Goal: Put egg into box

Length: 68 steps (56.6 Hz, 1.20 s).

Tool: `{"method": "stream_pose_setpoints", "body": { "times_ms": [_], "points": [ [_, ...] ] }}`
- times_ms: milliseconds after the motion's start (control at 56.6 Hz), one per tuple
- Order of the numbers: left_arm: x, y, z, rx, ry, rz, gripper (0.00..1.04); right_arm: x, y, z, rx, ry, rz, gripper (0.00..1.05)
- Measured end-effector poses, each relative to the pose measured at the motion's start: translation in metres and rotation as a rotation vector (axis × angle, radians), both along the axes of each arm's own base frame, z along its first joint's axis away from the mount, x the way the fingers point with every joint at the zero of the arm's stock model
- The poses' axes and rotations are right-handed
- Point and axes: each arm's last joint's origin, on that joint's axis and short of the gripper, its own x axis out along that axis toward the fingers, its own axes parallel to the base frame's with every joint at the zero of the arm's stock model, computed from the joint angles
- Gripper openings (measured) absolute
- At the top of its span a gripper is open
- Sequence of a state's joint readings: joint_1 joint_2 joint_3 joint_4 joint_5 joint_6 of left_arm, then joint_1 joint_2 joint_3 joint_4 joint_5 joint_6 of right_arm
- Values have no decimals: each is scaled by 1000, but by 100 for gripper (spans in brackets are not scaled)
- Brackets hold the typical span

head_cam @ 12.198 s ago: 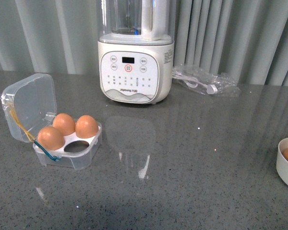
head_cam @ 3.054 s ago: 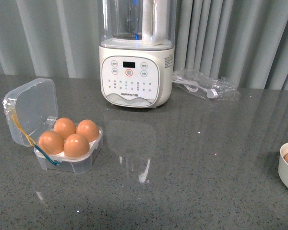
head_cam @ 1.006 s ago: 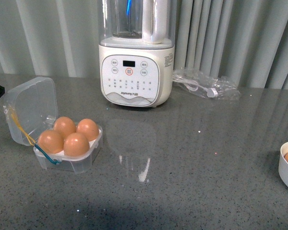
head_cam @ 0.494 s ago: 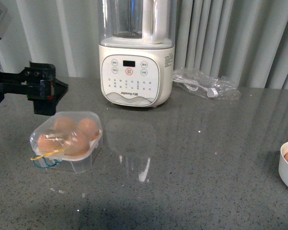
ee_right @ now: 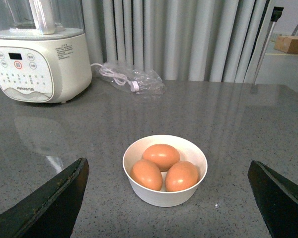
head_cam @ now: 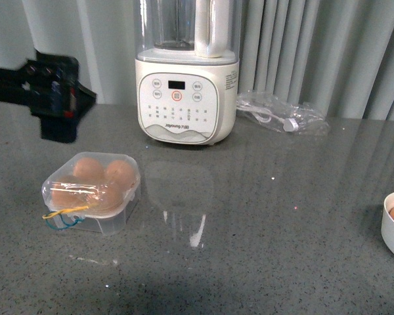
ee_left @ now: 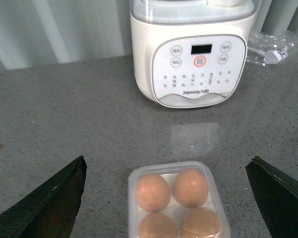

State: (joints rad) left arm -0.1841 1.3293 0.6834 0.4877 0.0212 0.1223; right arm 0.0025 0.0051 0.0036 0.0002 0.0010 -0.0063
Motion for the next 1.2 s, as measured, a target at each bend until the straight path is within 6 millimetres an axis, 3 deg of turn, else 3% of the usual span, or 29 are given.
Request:
{"method": "stream_pose_setpoints", "body": {
  "times_ms": [318, 547, 688, 900, 1024, 1200],
  "points": [
    [-78, 23, 28, 49, -91, 48, 98, 0, 0, 0, 0, 0, 0, 97],
    [-132, 31, 24, 55, -78, 77, 98, 0, 0, 0, 0, 0, 0, 97],
    [-155, 41, 8, 61, -47, 118, 98, 0, 0, 0, 0, 0, 0, 97],
    [-162, 50, 2, 50, -47, 158, 96, 0, 0, 0, 0, 0, 0, 97],
    [-167, 52, -13, -95, -152, 208, 65, 0, 0, 0, 0, 0, 0, 97],
    [-169, 52, -33, -120, -136, 211, 36, 0, 0, 0, 0, 0, 0, 97]
  ]
}}
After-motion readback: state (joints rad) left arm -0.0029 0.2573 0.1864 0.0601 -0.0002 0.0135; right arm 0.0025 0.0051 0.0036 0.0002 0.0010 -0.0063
